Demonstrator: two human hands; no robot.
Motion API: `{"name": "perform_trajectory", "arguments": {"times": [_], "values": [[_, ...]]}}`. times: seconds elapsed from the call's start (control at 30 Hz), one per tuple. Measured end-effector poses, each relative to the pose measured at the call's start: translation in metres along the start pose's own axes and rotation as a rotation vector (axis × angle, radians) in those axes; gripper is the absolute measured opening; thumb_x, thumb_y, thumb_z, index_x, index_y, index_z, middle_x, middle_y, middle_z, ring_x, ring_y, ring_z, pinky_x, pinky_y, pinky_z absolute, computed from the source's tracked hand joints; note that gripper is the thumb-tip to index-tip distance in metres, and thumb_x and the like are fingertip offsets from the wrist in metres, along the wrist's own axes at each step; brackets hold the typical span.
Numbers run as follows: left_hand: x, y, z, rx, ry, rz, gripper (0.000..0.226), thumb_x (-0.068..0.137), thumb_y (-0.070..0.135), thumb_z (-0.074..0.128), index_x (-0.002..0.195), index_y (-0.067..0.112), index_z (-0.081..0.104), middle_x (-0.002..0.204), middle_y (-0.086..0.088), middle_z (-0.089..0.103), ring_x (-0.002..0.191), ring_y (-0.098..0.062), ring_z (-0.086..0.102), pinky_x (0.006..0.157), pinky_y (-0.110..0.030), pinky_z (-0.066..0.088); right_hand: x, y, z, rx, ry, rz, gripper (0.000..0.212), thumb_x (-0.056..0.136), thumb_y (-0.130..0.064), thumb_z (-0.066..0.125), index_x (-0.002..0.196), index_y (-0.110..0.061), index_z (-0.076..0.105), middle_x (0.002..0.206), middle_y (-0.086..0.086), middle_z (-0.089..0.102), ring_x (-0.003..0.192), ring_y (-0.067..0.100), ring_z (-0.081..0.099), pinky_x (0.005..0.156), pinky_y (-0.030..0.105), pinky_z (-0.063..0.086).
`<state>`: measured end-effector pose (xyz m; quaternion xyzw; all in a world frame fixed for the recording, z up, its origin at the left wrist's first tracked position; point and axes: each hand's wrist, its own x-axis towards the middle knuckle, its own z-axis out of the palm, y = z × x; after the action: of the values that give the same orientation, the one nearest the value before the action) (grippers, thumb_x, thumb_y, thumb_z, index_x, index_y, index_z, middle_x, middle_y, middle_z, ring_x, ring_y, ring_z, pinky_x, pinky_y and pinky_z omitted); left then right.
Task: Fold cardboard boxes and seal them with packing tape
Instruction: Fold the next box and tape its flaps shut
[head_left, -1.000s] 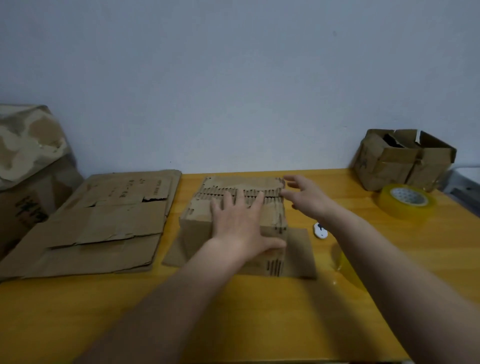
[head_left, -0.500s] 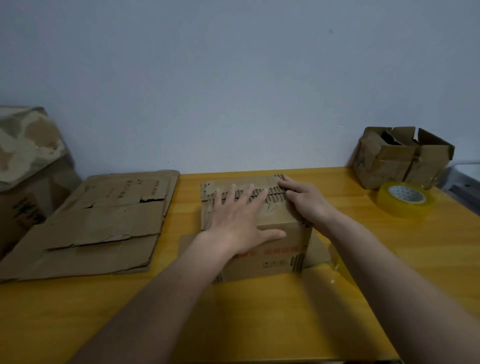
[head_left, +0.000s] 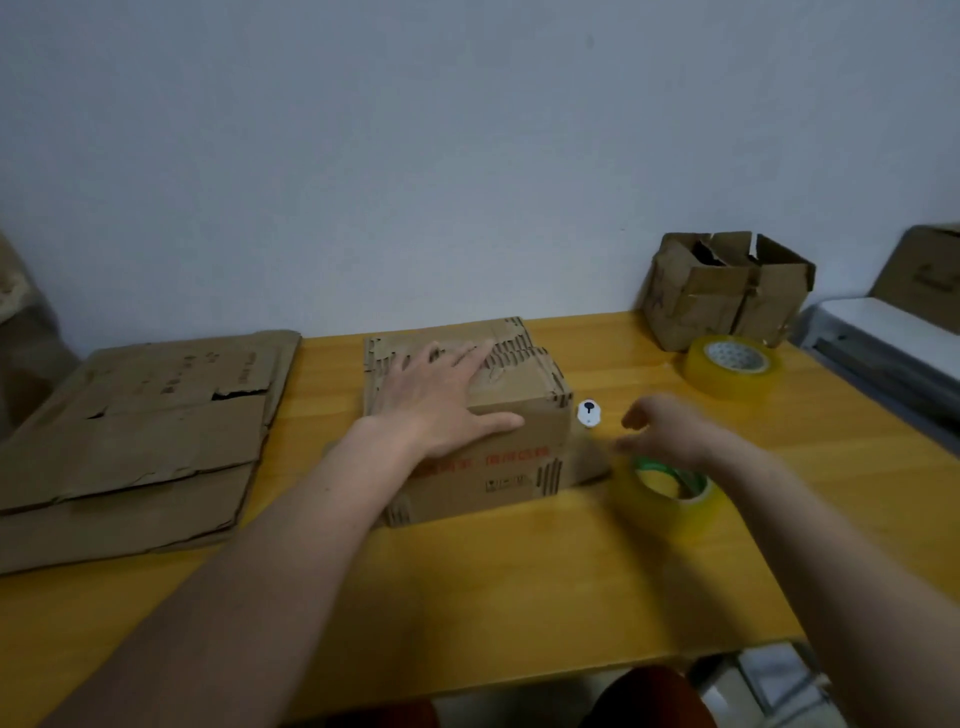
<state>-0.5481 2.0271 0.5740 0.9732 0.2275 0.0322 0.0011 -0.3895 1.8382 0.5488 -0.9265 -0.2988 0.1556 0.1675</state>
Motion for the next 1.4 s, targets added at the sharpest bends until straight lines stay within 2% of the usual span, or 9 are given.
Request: {"name": "perform_trajectory", "arguments": {"times": [0.1,0.27,0.43,0.77,1.03,1.13,1.23,1.3,1.4], "values": [[-0.005,0.004,-0.005,-0.037,0.018,0.000,0.084,0.079,0.083,0.034,0.150,0.042,0.017,0.158,0.008,0.024,0.145,-0.024,0.020,0.118,-0.049,0.018,-0.015,0.025,0.017,-0.341,-0.180,0.065,0.028,0.081,-0.036,0.072,0.096,-0.018,0.057,0.113,0.009,0.059,0.114,0.025,0.046,0.083,0.030,0.042],[-0.010,0.008,-0.014,-0.055,-0.005,0.006,0.066,0.091,0.071,0.024,0.148,0.037,0.026,0.158,0.006,0.024,0.145,-0.024,0.019,0.117,-0.047,0.017,-0.031,0.048,0.023,-0.497,-0.114,-0.029,0.015,0.088,-0.012,0.049,0.089,-0.024,0.057,0.099,0.003,0.058,0.097,0.025,0.050,0.105,0.038,0.032],[-0.004,0.003,-0.011,-0.108,-0.033,0.012,0.064,0.092,0.069,0.026,0.148,0.038,0.026,0.158,0.010,0.023,0.145,-0.021,0.017,0.113,-0.050,0.024,-0.042,0.032,-0.014,-0.237,0.149,-0.128,0.039,0.088,-0.020,0.066,0.126,-0.023,0.059,0.130,0.004,0.058,0.120,0.025,0.052,0.097,0.036,0.040],[0.003,-0.013,-0.015,-0.801,0.083,0.037,0.109,0.059,0.067,0.079,0.145,0.054,0.013,0.145,0.001,0.042,0.135,-0.017,0.036,0.109,-0.043,0.036,-0.055,-0.068,-0.052,0.114,0.328,-0.523,0.041,0.088,-0.020,0.066,0.128,-0.014,0.057,0.105,-0.008,0.049,0.106,0.013,0.050,0.078,0.022,0.035],[0.002,-0.025,-0.005,-1.090,0.468,0.021,0.020,0.078,0.035,0.073,0.088,0.031,0.057,0.120,0.010,0.062,0.117,-0.008,0.054,0.101,-0.040,0.045,-0.027,-0.109,-0.032,-0.051,0.269,-0.526,0.043,0.087,-0.024,0.067,0.128,-0.018,0.056,0.128,0.005,0.058,0.117,0.024,0.051,0.083,0.027,0.037],[0.008,-0.028,0.004,-1.068,0.537,-0.040,0.020,0.089,0.016,0.067,0.077,0.028,0.056,0.106,0.002,0.069,0.103,-0.015,0.063,0.092,-0.038,0.051,-0.022,-0.118,-0.029,-0.119,0.262,-0.477,0.048,0.086,-0.032,0.067,0.130,-0.021,0.051,0.129,0.006,0.054,0.118,0.026,0.049,0.091,0.032,0.039],[0.010,-0.028,0.004,-1.044,0.551,-0.161,0.018,0.093,0.015,0.061,0.079,0.022,0.054,0.090,-0.002,0.067,0.086,-0.015,0.063,0.067,-0.010,0.046,-0.025,-0.123,-0.025,-0.314,0.283,-0.489,0.063,0.079,-0.038,0.071,0.131,-0.022,0.039,0.125,0.000,0.044,0.115,0.023,0.041,0.092,0.036,0.037],[0.014,-0.031,0.004,-1.080,0.549,-0.245,0.016,0.095,0.018,0.059,0.080,0.020,0.053,0.089,-0.005,0.067,0.084,-0.017,0.062,0.065,-0.015,0.047,-0.019,-0.121,-0.021,-0.366,0.436,-0.585,0.063,0.077,-0.028,0.074,0.129,-0.018,0.041,0.130,0.003,0.039,0.116,0.023,0.037,0.093,0.034,0.036],[0.017,-0.035,0.000,-1.113,0.517,-0.327,0.014,0.097,0.022,0.055,0.084,0.016,0.053,0.094,-0.006,0.063,0.082,-0.016,0.058,0.065,-0.026,0.046,-0.003,-0.116,-0.007,0.123,0.701,-0.581,0.059,0.079,-0.008,0.071,0.131,-0.012,0.044,0.135,0.010,0.038,0.122,0.024,0.038,0.102,0.036,0.038]]}}
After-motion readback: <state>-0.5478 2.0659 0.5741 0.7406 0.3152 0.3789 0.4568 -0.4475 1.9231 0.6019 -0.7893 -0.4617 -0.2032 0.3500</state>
